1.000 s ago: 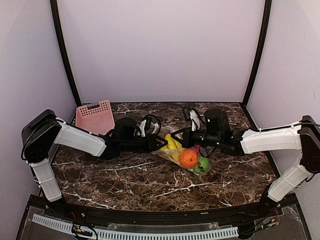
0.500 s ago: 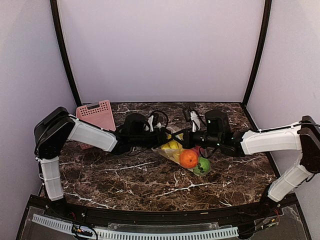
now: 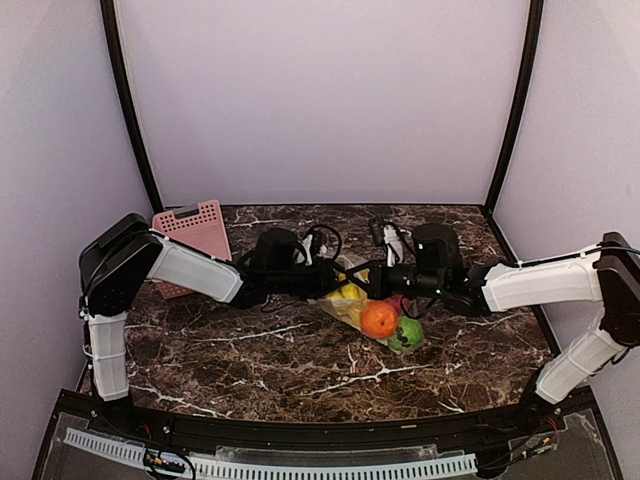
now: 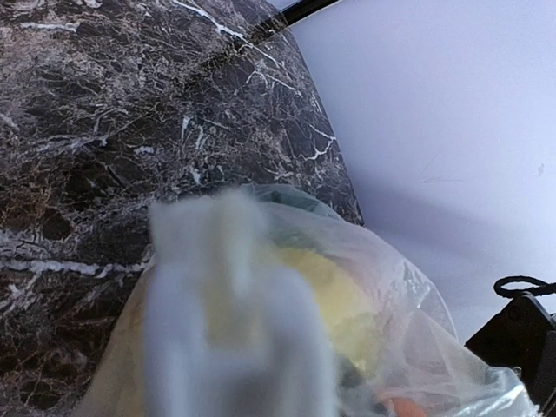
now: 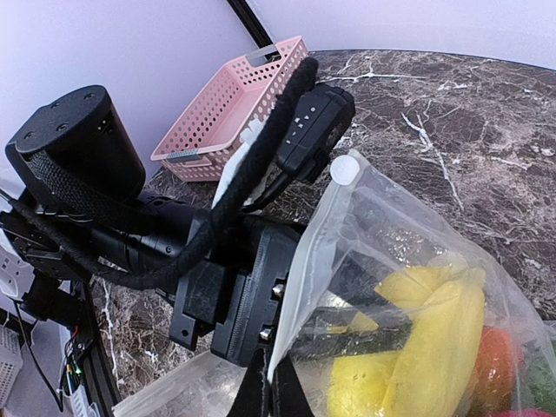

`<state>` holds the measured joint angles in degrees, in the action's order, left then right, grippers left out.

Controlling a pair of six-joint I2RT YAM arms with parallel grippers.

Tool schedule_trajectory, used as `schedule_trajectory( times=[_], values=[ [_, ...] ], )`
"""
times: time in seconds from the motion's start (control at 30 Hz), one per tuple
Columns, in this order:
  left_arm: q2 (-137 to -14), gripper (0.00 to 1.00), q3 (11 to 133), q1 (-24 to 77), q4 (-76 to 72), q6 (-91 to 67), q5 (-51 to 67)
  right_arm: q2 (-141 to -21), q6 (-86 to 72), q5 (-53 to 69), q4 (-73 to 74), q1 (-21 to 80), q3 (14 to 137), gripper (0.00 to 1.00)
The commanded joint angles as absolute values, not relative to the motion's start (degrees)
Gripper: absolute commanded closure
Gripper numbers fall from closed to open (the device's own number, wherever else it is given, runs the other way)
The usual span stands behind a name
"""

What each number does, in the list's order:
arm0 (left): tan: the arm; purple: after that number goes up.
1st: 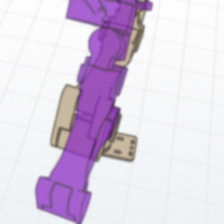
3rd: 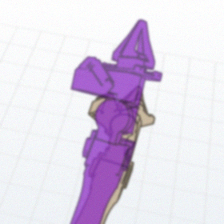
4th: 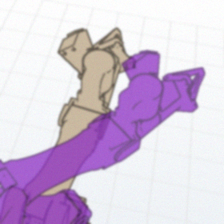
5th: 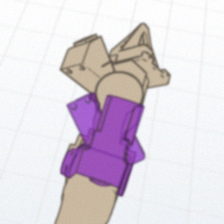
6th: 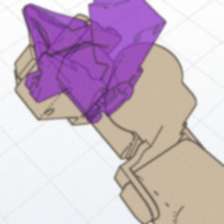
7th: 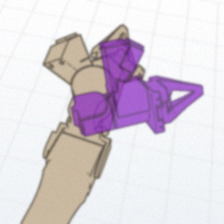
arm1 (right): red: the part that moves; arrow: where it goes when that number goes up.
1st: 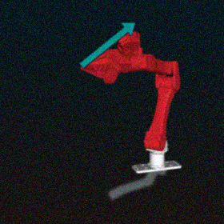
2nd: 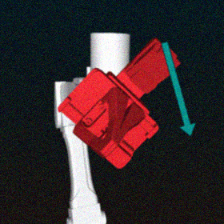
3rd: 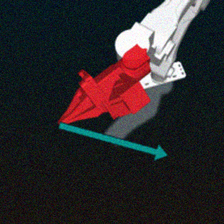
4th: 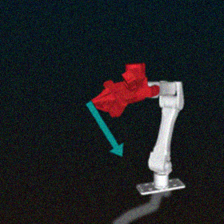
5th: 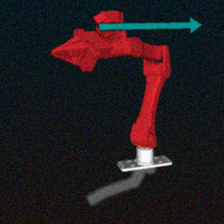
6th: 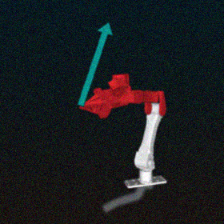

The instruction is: Open the zip-top bag and remove the fake food

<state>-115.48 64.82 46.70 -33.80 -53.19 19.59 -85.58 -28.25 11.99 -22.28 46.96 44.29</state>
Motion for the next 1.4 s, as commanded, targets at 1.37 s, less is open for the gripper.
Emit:
schedule_trajectory(
  times=[1.37],
  values=[
    [-94.7, 0.95, 50.35, 53.93, -38.84, -14.12, 19.06, -72.4, -29.8, -2.29, -20.67, 45.27, 38.4, 1.0]
  ],
)
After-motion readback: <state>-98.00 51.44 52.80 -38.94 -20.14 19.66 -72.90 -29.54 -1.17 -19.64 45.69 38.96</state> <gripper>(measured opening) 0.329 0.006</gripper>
